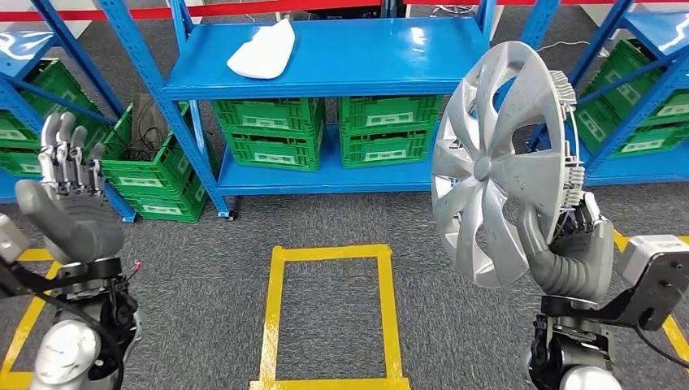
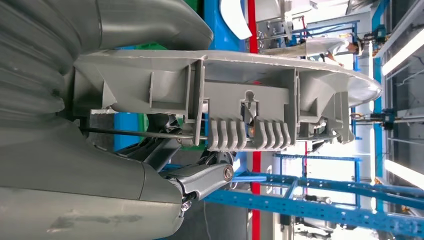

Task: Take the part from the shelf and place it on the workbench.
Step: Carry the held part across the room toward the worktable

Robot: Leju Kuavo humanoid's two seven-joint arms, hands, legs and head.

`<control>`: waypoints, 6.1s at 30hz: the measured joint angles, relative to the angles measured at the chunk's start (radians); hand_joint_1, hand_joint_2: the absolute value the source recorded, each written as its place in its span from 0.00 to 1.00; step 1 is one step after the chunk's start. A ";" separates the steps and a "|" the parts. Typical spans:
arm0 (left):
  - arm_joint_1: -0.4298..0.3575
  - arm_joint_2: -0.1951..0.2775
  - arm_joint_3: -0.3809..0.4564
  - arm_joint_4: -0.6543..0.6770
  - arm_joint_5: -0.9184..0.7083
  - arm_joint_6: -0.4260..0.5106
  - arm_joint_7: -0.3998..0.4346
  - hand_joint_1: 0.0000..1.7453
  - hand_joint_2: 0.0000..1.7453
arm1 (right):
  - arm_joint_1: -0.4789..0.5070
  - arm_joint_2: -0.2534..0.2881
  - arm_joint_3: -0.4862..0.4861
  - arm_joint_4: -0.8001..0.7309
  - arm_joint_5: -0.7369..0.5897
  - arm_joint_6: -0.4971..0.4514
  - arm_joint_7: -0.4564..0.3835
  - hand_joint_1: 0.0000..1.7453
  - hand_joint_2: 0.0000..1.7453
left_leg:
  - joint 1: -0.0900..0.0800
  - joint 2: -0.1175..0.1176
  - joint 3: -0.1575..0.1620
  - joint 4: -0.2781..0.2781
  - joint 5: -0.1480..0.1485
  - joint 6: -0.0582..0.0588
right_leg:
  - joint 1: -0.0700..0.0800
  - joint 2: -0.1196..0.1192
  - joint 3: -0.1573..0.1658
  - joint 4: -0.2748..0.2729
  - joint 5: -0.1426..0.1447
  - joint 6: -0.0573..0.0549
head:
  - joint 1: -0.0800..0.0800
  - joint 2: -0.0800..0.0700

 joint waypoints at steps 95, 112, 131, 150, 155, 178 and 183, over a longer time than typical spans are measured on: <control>0.031 0.004 0.010 -0.011 0.002 0.025 -0.035 0.00 0.00 | -0.031 0.003 0.002 0.010 -0.005 0.022 0.021 1.00 1.00 | -0.015 -0.002 0.126 -0.266 0.149 0.037 | 0.011 -0.004 0.040 -0.003 -0.033 0.032 | 0.033 0.000; 0.031 0.004 0.011 -0.011 0.003 0.022 -0.035 0.00 0.00 | -0.040 0.004 0.009 0.018 -0.015 0.032 0.021 1.00 1.00 | -0.021 -0.002 0.124 -0.266 0.150 0.036 | 0.006 -0.004 0.040 -0.003 -0.033 0.031 | 0.037 0.000; 0.029 0.004 0.016 -0.015 0.003 0.021 -0.041 0.00 0.00 | -0.058 0.007 0.027 0.024 -0.021 0.041 0.015 1.00 1.00 | 0.001 -0.023 0.115 -0.250 0.140 0.010 | -0.032 0.013 -0.008 0.038 -0.033 0.074 | 0.059 0.000; 0.029 0.004 0.027 -0.018 0.001 0.023 -0.042 0.00 0.00 | -0.061 0.010 0.032 0.031 -0.023 0.044 0.015 1.00 1.00 | -0.019 0.001 0.102 -0.247 0.148 0.047 | -0.005 -0.013 -0.016 0.052 -0.045 0.052 | -0.010 0.000; 0.031 0.004 0.026 -0.019 0.001 0.022 -0.041 0.00 0.00 | -0.060 0.010 0.033 0.033 -0.024 0.044 0.015 1.00 1.00 | -0.021 -0.020 0.106 -0.251 0.150 0.058 | -0.004 -0.004 -0.137 0.303 -0.141 0.060 | 0.017 0.000; 0.032 0.005 0.028 -0.022 0.001 0.025 -0.044 0.00 0.00 | -0.072 0.012 0.034 0.042 -0.034 0.053 0.015 1.00 1.00 | -0.006 0.023 0.105 -0.237 0.136 0.016 | -0.014 -0.070 0.010 0.020 -0.022 0.055 | -0.005 0.000; 0.030 0.004 0.028 -0.023 0.001 0.024 -0.044 0.00 0.00 | -0.074 0.012 0.034 0.042 -0.035 0.053 0.015 1.00 1.00 | -0.005 -0.015 0.106 -0.247 0.147 0.046 | -0.019 -0.021 -0.066 0.170 -0.106 0.069 | 0.020 0.000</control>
